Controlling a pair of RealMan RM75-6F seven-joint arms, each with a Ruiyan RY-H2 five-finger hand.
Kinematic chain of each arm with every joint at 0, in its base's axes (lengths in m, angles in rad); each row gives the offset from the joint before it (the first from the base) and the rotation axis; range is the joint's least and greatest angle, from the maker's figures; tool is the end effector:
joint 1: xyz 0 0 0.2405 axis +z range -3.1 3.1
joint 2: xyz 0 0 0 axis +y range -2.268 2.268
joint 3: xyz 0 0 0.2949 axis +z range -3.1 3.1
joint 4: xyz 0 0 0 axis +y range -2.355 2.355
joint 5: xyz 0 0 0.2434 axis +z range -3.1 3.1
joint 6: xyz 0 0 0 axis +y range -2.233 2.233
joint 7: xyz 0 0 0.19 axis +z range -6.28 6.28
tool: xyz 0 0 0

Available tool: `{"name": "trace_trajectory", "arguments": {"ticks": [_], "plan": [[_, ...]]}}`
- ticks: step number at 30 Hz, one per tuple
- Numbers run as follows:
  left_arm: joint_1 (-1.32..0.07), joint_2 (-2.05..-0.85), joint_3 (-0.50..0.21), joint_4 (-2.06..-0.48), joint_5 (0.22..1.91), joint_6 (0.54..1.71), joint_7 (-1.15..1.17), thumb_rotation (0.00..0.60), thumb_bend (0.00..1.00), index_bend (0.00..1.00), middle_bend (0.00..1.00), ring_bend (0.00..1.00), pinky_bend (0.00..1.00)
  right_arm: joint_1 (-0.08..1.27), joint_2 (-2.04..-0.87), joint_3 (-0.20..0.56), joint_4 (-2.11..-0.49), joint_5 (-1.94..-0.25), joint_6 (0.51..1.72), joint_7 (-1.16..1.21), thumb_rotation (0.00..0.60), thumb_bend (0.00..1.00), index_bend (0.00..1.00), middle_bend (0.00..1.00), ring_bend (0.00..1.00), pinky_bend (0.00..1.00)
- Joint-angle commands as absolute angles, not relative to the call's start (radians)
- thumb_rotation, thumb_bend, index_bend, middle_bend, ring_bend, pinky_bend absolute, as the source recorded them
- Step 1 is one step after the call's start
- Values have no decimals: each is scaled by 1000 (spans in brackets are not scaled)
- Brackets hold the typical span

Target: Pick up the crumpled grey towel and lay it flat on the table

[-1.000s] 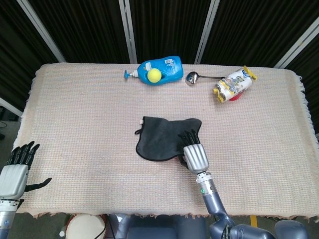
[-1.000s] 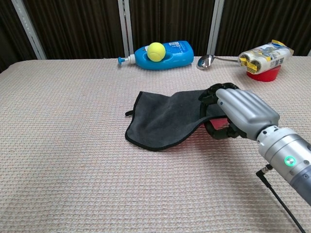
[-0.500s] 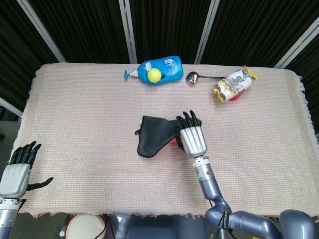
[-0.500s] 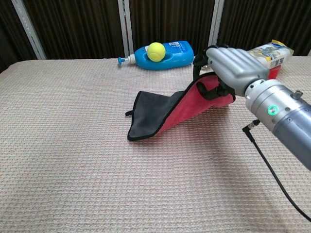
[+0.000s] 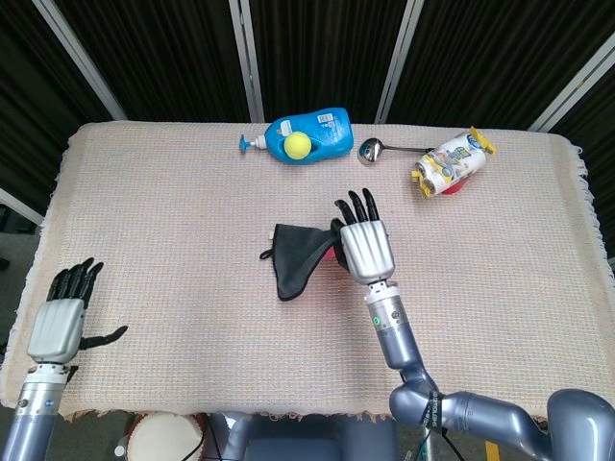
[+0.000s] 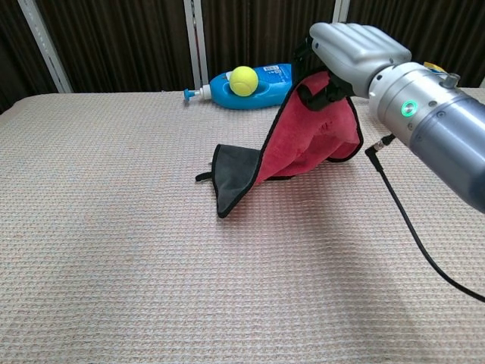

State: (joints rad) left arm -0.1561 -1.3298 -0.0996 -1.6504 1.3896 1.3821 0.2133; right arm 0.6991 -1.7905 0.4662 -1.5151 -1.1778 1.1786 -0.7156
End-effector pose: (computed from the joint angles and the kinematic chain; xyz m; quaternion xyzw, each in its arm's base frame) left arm -0.3226 0.2640 0.0600 -0.5926 -0.4243 -0.3834 0.5673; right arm -0.0659 -0.4278 -0.0429 0.6477 -0.3029 0.4755 0.5124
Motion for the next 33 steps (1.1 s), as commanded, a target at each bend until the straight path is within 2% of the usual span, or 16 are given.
{"name": "trace_trajectory", "arguments": {"ticks": [1, 14, 21, 33], "plan": [[-189, -1363, -129, -1680, 1358, 1356, 248, 600, 76, 29, 0, 0, 0, 732, -1791, 489, -1541, -1139, 1184, -764, 600, 568, 585, 243, 106, 28], [-323, -1466, -214, -1715, 1238, 1234, 331, 600, 76, 22, 0, 0, 0, 815, -1806, 516, -1580, -1024, 1229, -896, 600, 569, 586, 243, 106, 28], [-377, -1529, -249, -1706, 1191, 1221, 366, 600, 76, 16, 0, 0, 0, 862, -1813, 528, -1586, -991, 1251, -937, 600, 568, 586, 243, 106, 28], [-492, -1655, -286, -1679, 1066, 1177, 485, 600, 76, 0, 0, 0, 0, 898, -1827, 505, -1581, -954, 1297, -959, 600, 568, 586, 243, 106, 28]]}}
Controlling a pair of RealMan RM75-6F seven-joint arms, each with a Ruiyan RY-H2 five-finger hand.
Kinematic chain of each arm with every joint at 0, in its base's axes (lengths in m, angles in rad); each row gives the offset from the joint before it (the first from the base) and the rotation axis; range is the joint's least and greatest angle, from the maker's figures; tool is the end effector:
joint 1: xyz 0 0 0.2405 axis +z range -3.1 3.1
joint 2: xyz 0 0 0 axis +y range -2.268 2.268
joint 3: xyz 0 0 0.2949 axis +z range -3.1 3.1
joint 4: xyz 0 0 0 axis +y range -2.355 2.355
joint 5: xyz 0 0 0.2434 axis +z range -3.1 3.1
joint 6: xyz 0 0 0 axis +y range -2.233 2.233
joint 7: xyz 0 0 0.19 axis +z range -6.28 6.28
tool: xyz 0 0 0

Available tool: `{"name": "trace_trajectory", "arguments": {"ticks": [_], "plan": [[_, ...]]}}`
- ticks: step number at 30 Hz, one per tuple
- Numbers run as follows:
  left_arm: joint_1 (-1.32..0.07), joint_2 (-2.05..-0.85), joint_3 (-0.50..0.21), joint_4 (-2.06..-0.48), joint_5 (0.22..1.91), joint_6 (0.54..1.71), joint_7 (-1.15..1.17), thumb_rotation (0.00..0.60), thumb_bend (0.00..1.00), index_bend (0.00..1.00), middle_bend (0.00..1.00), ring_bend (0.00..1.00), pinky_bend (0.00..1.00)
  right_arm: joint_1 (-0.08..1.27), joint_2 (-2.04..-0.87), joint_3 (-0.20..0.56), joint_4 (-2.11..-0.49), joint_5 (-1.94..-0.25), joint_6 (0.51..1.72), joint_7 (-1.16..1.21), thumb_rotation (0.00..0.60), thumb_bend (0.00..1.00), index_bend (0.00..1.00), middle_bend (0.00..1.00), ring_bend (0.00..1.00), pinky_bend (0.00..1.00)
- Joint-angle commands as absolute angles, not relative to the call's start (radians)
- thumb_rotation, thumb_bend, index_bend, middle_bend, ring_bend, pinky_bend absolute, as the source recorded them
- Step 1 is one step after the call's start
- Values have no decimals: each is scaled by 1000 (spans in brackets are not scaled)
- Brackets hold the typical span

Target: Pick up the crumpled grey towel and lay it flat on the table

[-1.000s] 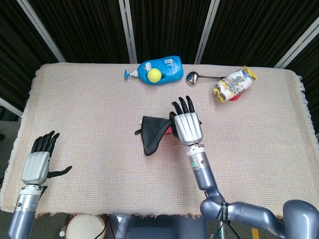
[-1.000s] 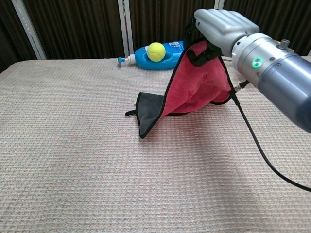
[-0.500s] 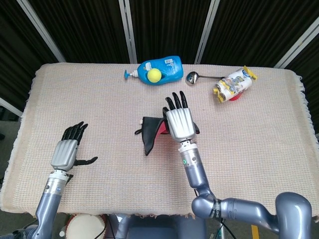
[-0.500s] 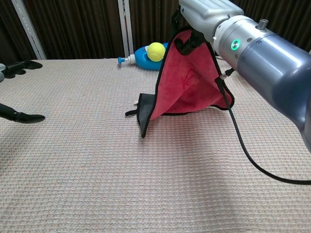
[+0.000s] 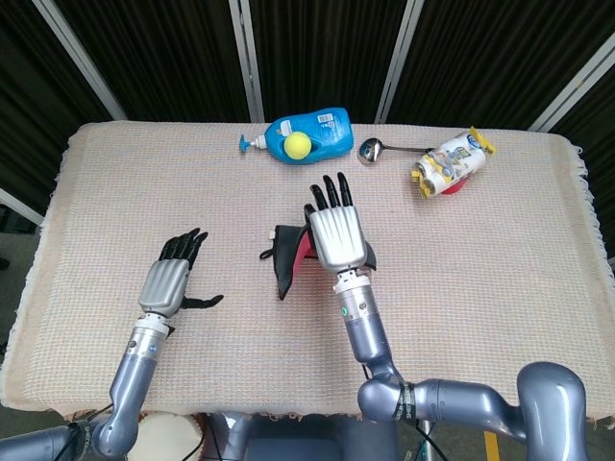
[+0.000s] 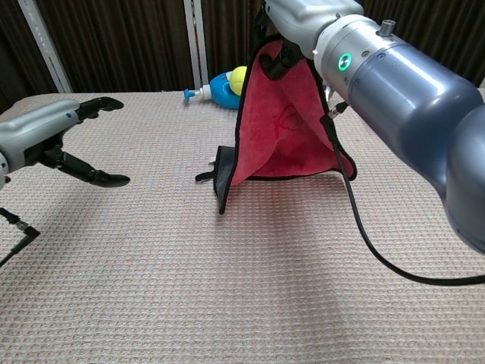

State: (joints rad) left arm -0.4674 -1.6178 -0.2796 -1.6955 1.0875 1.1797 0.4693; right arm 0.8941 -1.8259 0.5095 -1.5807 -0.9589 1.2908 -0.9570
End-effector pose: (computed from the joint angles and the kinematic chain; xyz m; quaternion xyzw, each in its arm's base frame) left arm -0.1813 0.3590 -0.0431 -0.6168 -0.4721 -0.4216 0.4680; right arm 0.0036 -0.4351 -0.0399 0.6492 -0.2850 0.4575 0.5367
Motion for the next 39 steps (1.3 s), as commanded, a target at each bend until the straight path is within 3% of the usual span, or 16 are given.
{"name": "trace_trajectory", "arguments": {"ticks": [1, 39], "plan": [[-497, -1665, -287, -1675, 1060, 1177, 487, 600, 76, 0, 0, 0, 0, 899, -1827, 504, -1581, -952, 1299, -960, 600, 568, 586, 243, 106, 28], [-698, -1917, -328, -1448, 968, 1134, 501, 600, 76, 0, 0, 0, 0, 954, -1814, 460, -1642, -906, 1386, -1003, 600, 568, 586, 243, 106, 28]]}}
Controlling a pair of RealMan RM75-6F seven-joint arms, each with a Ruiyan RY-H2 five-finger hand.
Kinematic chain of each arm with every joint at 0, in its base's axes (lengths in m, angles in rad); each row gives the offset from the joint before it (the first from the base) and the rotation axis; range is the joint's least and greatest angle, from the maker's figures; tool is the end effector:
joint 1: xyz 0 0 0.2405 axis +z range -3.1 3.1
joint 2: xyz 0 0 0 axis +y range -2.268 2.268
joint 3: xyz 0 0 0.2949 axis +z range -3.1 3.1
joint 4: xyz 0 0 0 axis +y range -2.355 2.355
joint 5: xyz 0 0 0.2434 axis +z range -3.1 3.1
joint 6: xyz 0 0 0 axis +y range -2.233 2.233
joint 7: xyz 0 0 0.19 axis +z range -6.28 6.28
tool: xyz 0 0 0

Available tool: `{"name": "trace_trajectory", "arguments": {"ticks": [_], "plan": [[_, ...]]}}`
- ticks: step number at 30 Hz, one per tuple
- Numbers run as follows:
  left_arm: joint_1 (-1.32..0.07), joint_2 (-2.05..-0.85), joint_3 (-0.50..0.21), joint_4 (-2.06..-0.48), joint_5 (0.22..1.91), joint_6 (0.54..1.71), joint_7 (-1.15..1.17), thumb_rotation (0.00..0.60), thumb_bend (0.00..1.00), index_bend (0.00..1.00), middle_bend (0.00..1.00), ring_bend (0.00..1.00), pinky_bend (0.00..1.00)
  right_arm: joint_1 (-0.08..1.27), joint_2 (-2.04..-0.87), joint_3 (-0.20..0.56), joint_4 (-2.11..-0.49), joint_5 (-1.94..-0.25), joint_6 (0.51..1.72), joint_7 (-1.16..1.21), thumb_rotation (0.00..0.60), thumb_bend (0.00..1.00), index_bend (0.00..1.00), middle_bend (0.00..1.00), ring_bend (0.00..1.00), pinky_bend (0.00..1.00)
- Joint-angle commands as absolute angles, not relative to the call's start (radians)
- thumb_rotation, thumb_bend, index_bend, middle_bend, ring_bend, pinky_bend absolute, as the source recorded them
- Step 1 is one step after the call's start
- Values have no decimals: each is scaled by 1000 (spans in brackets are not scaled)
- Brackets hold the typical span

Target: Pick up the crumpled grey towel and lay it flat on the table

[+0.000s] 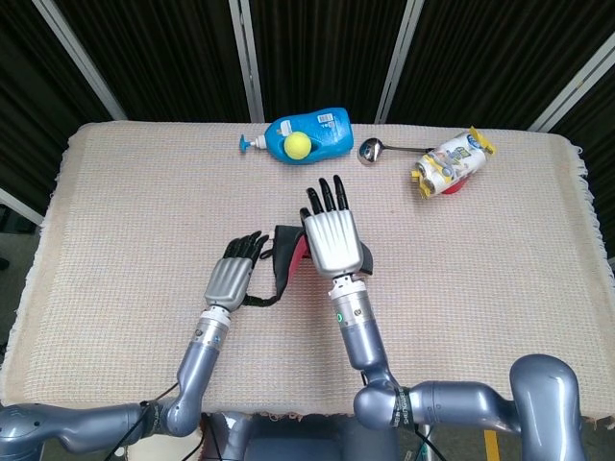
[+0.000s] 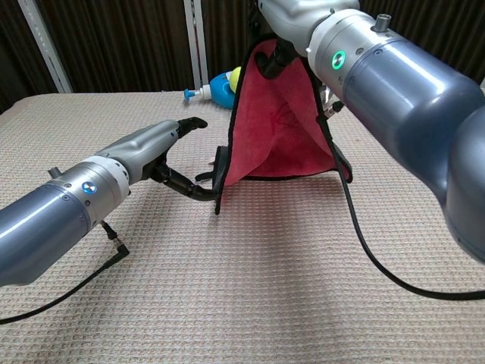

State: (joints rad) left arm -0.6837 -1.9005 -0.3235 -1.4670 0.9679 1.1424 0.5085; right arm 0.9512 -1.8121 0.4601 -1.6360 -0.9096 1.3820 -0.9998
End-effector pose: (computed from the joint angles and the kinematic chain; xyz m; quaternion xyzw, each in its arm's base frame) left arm -0.1022 0.3847 -0.1330 -0.6361 -0.4838 -0.4292 0.4208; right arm 0.0168 -0.4224 -0.0382 0.6536 -0.2733 0.4524 0.5417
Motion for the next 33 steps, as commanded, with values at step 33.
{"name": "trace_trajectory", "arguments": {"ticks": [33], "plan": [[-775, -2023, -358, -1170, 963, 1102, 463, 600, 130, 0, 0, 0, 0, 950, -1777, 433, -1683, -886, 1425, -995, 600, 569, 586, 243, 106, 28]]}}
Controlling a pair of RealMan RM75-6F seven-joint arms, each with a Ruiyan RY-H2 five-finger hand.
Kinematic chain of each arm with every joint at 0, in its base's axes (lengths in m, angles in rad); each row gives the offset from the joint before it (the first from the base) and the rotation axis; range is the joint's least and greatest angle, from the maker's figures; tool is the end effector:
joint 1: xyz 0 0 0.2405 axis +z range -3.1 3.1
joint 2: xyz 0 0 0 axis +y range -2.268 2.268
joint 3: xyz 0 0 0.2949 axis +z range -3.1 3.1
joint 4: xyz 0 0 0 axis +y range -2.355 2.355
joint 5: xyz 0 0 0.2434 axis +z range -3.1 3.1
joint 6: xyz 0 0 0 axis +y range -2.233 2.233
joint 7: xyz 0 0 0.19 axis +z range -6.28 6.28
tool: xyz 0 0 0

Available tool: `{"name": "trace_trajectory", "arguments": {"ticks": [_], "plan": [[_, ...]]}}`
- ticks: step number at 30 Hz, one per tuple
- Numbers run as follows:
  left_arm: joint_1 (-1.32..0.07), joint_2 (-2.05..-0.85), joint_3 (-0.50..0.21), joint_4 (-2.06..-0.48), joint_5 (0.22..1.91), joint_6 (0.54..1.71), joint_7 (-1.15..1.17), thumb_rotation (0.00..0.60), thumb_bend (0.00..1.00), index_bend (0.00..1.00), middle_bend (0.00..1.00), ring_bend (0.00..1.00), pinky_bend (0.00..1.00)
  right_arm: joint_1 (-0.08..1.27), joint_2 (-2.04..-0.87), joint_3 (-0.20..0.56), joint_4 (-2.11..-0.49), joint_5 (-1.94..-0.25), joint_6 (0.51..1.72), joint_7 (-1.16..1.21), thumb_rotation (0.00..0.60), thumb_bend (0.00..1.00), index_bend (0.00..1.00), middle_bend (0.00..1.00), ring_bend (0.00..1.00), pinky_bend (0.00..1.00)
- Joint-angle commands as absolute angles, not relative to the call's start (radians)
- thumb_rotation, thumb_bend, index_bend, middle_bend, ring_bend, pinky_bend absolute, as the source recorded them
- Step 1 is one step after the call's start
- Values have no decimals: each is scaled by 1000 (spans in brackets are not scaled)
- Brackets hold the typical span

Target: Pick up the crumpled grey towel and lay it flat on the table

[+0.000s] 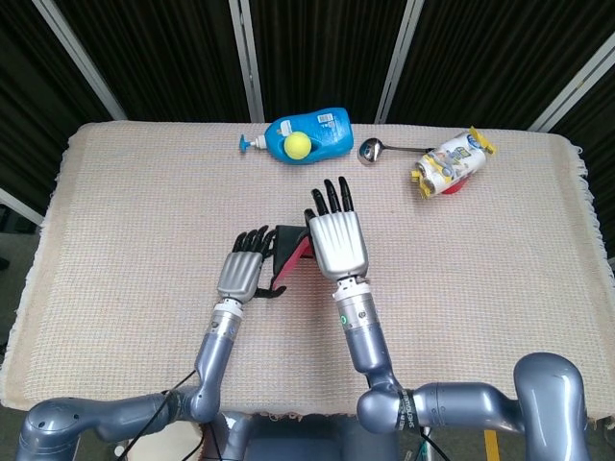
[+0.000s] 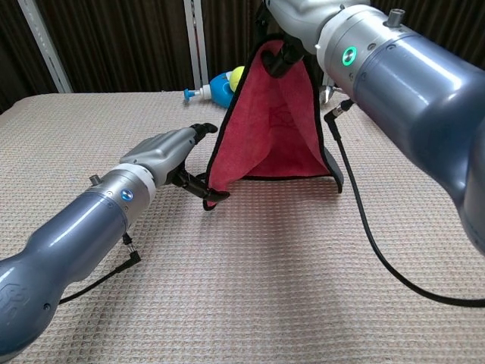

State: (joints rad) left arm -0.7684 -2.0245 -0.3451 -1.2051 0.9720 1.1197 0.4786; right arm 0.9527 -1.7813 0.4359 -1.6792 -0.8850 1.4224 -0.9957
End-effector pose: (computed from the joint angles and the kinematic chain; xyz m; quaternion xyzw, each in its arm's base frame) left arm -0.1032 0.4117 -0.1649 -0.6413 -0.4574 -0.4170 0.4535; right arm 0.0108 -0.4183 -0.0303 0.6501 -0.2790 0.4494 0.5454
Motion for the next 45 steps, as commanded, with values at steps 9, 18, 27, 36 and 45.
{"name": "trace_trajectory", "arguments": {"ticks": [9, 18, 27, 36, 45], "plan": [[-761, -1989, -354, -1158, 972, 1087, 423, 600, 234, 2, 0, 0, 0, 942, -1756, 432, -1697, -879, 1437, -996, 600, 569, 586, 243, 106, 28], [-756, -1950, -360, -1187, 965, 1067, 404, 600, 264, 450, 0, 0, 0, 940, -1749, 423, -1713, -879, 1445, -996, 600, 568, 586, 243, 107, 28], [-769, -1933, -366, -1204, 949, 1056, 422, 600, 290, 539, 17, 0, 0, 934, -1736, 420, -1718, -873, 1450, -991, 600, 568, 586, 243, 106, 28], [-774, -1922, -365, -1221, 947, 1060, 420, 600, 352, 602, 51, 0, 0, 930, -1726, 414, -1723, -871, 1451, -984, 600, 569, 586, 243, 106, 28], [-783, -1916, -364, -1216, 948, 1059, 418, 600, 456, 601, 51, 0, 0, 922, -1724, 400, -1729, -873, 1453, -974, 600, 568, 586, 243, 106, 28]]}}
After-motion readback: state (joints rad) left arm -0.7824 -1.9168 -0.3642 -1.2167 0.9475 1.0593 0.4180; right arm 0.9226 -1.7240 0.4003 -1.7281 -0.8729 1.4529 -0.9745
